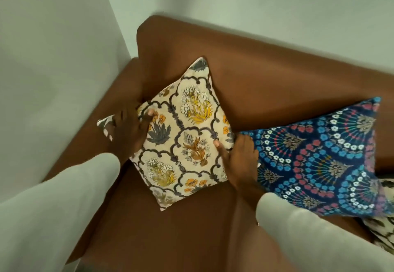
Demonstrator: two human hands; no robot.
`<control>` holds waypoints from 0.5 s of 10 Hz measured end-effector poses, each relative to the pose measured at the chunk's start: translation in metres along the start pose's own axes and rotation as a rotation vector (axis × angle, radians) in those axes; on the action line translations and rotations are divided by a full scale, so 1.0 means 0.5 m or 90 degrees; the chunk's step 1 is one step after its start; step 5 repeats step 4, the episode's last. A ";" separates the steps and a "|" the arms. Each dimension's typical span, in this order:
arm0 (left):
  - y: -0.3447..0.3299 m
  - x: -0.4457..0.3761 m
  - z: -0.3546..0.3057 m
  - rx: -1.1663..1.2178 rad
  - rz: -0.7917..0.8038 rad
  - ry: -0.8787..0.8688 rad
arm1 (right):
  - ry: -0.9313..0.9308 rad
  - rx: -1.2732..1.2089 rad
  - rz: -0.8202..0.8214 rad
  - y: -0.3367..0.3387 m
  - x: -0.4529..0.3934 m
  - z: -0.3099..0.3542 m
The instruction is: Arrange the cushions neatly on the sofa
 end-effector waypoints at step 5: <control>0.005 0.068 -0.133 0.140 -0.007 -0.154 | -0.026 -0.083 -0.037 0.054 0.041 -0.071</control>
Point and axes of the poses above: each hand's wrist, its own x-axis away from the middle knuckle, its own y-axis out of the back of the hand, z = x × y, the point moved 10 cm from there along -x, towards the middle knuckle, and after that the axes turned 7 degrees about x, right-handed, at the moved point
